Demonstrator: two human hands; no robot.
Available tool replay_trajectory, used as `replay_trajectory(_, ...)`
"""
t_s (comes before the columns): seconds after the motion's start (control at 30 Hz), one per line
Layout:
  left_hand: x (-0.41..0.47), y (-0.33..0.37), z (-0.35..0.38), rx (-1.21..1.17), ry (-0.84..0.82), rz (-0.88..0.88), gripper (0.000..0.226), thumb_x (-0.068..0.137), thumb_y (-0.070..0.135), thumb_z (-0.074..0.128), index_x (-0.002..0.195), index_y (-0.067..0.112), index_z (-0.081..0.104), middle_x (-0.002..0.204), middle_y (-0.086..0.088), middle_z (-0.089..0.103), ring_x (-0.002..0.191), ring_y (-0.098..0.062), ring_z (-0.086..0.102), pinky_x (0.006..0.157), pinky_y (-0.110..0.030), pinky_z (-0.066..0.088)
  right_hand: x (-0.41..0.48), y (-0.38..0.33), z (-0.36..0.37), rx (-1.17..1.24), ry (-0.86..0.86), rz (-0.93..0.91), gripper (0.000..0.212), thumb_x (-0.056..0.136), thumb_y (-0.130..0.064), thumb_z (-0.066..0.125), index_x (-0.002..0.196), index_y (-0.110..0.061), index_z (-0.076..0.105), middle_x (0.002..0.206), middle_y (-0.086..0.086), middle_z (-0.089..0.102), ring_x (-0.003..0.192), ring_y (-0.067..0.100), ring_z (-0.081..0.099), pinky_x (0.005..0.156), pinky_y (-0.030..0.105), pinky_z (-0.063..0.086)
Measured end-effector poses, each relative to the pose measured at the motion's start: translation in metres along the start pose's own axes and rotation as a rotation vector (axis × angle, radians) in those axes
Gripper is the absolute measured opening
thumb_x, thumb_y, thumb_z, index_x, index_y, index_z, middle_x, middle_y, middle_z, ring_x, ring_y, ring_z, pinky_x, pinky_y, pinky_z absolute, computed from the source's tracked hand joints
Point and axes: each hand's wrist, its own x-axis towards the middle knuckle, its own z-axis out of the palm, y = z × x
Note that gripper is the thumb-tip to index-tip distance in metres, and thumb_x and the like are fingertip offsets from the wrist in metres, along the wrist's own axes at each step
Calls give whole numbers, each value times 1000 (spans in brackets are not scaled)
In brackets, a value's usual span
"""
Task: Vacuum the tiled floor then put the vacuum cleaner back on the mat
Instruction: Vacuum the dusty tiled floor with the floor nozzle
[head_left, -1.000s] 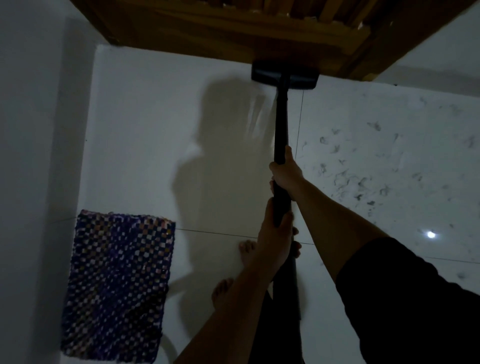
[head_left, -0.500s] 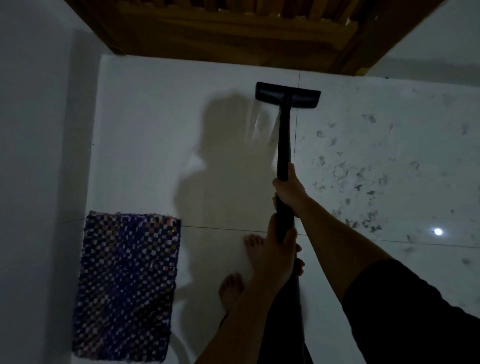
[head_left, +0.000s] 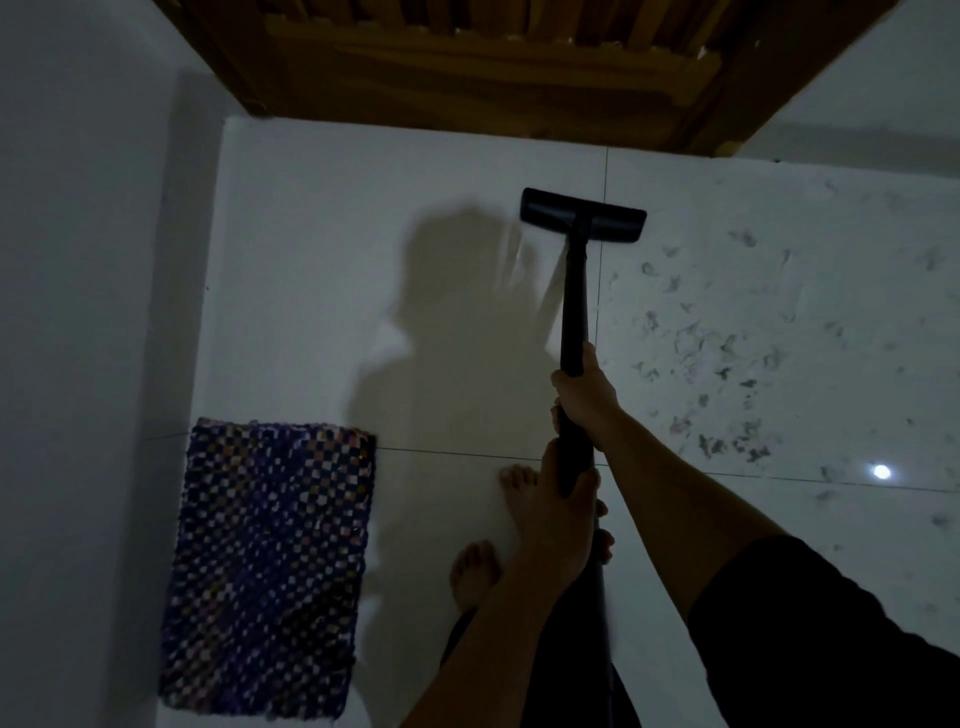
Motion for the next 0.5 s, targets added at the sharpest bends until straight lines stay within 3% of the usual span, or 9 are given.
replay_trajectory(0.5, -21, -12, -15, 31, -30, -8, 43, 101, 18, 38, 143, 24, 29, 69, -6, 47, 33, -6, 43, 35, -18, 41, -24, 14, 13, -20, 43, -52, 52, 95, -10, 45, 143, -25, 31, 74, 8, 52, 49, 17, 51, 36, 20, 42)
